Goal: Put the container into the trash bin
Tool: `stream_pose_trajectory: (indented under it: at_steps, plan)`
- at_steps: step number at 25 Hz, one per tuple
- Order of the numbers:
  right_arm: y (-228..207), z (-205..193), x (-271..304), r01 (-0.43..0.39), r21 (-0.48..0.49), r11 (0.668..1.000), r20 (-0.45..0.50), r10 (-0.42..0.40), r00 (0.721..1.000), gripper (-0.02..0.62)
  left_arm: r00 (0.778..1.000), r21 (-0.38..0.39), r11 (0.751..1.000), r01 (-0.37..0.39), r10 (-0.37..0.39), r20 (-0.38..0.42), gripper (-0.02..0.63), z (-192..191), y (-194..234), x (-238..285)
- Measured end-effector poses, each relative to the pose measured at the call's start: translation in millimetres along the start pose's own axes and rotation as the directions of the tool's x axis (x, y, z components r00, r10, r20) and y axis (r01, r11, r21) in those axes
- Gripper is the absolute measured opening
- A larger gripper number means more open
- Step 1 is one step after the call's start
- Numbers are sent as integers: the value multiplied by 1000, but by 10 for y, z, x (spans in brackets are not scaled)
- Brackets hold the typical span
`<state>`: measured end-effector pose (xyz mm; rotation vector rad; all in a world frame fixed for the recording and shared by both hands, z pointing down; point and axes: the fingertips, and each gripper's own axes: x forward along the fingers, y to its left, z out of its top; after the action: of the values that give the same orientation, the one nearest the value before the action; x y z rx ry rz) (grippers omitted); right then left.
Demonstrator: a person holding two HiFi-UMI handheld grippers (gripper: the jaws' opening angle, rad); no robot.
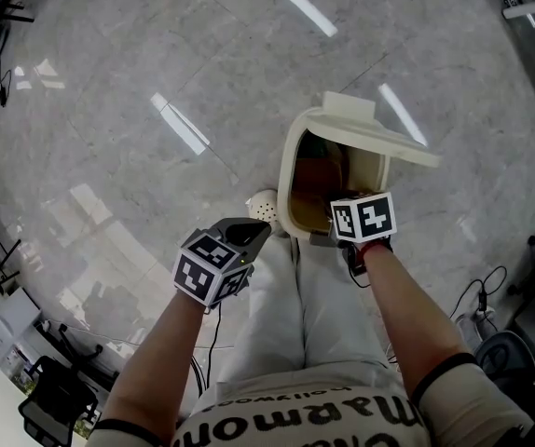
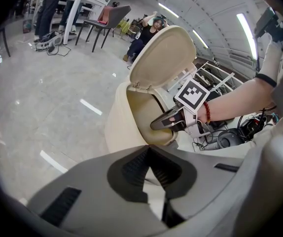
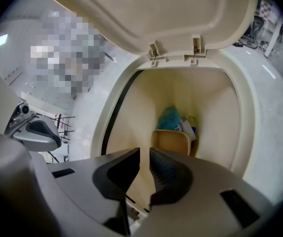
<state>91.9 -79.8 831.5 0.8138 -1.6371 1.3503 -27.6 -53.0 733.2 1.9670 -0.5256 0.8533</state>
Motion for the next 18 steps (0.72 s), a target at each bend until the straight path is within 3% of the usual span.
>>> stream_pose_trajectory:
  at_steps: [10,14,18]
  plan:
    - [104,-118,-397,-35,71,997,21,34,999,43,1000,40,999,-11,12,-23,-6,108,-205,-312]
    - [326,-78,-760,-83,8,996,61,83,995,43,999,108,994,-28,30,-14,-6,319,-451,-520]
    - [542,-30,-1278,-123,-11,992,122,123,985,41,997,179,982,-57,48,55,-6,601,-849,-801]
